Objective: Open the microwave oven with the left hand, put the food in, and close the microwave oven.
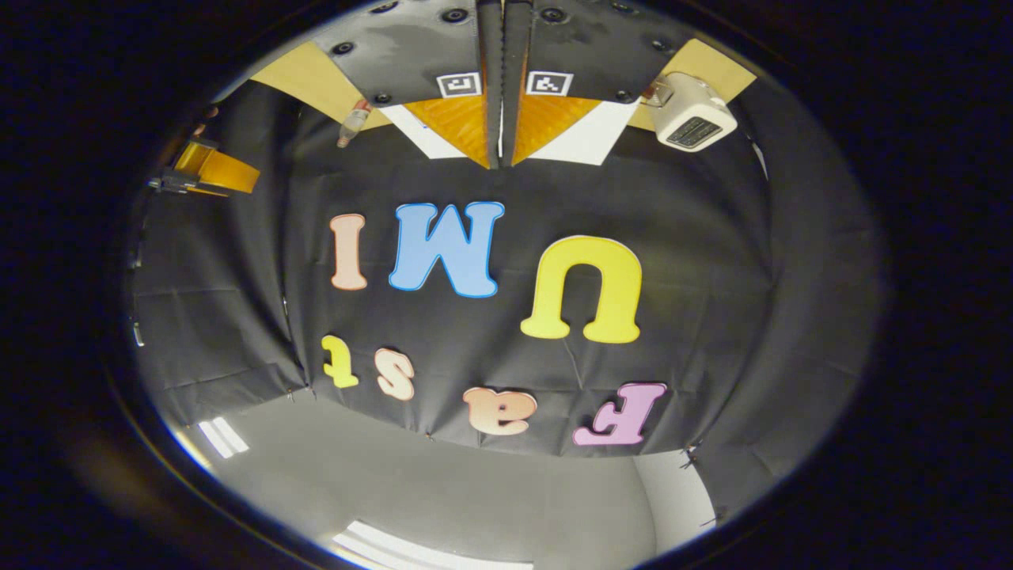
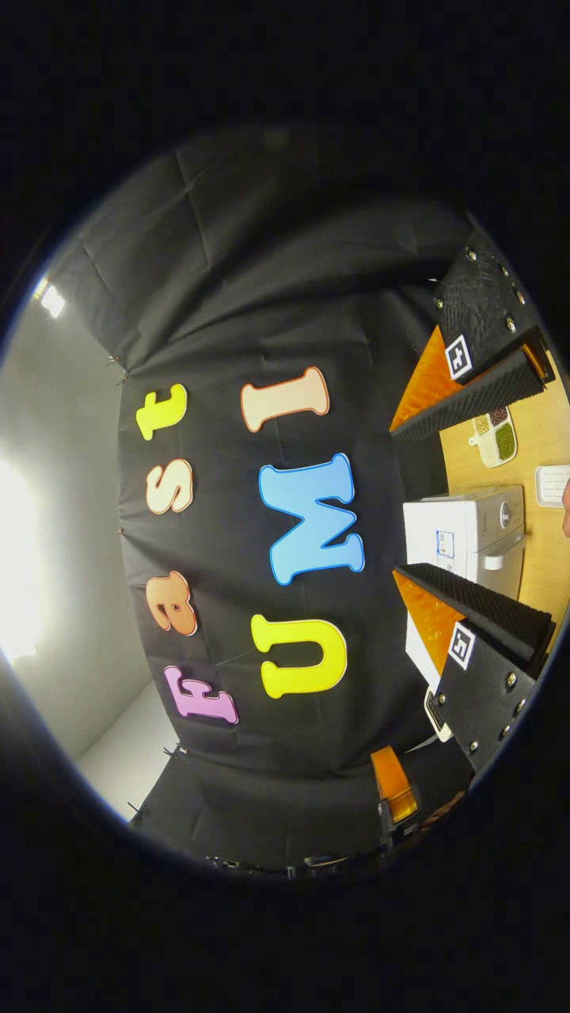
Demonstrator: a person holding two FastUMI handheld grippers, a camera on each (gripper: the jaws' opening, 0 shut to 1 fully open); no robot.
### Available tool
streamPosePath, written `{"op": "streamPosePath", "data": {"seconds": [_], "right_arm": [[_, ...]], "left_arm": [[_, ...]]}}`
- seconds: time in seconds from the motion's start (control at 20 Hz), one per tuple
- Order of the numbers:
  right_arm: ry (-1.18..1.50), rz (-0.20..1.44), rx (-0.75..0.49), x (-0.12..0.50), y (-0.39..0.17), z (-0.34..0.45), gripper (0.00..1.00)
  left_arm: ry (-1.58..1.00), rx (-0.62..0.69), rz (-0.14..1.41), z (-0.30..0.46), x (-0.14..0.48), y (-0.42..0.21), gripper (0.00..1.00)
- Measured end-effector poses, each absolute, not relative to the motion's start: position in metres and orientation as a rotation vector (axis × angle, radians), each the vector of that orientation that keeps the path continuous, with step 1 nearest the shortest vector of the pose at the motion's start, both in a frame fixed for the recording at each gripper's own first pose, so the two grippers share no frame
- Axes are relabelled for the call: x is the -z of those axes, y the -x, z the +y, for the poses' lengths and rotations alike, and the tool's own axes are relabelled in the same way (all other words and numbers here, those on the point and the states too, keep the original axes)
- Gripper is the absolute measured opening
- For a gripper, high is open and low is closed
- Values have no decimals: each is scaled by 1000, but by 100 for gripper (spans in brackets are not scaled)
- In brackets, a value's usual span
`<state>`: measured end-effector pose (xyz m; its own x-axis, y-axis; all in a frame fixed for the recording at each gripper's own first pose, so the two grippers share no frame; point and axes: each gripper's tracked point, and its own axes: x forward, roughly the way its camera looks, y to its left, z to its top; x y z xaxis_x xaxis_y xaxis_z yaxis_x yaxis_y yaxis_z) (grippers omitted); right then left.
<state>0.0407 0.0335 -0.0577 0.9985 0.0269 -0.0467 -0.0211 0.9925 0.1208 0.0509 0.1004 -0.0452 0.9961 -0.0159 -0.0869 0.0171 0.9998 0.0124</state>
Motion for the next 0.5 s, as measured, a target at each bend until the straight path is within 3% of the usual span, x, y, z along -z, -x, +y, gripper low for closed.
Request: {"op": "streamPosePath", "data": {"seconds": [0.2, 0.25, 0.3, 0.45, 0.5], "right_arm": [[-120, 34, -43, 49, -38, 50, 95], [-119, 29, -45, 47, -37, 53, 95], [-117, 25, -46, 44, -37, 56, 95], [-111, 15, -37, 41, -37, 63, 95], [-110, 19, -32, 42, -37, 65, 95]], "left_arm": [[-32, 5, 55, 114, 21, -24, 7], [-42, 1, 48, 117, 21, -25, 28], [-52, 2, 46, 121, 20, -21, 36], [-49, 1, 70, 125, 28, -13, 95], [-40, 13, 74, 125, 29, -11, 96]]}}
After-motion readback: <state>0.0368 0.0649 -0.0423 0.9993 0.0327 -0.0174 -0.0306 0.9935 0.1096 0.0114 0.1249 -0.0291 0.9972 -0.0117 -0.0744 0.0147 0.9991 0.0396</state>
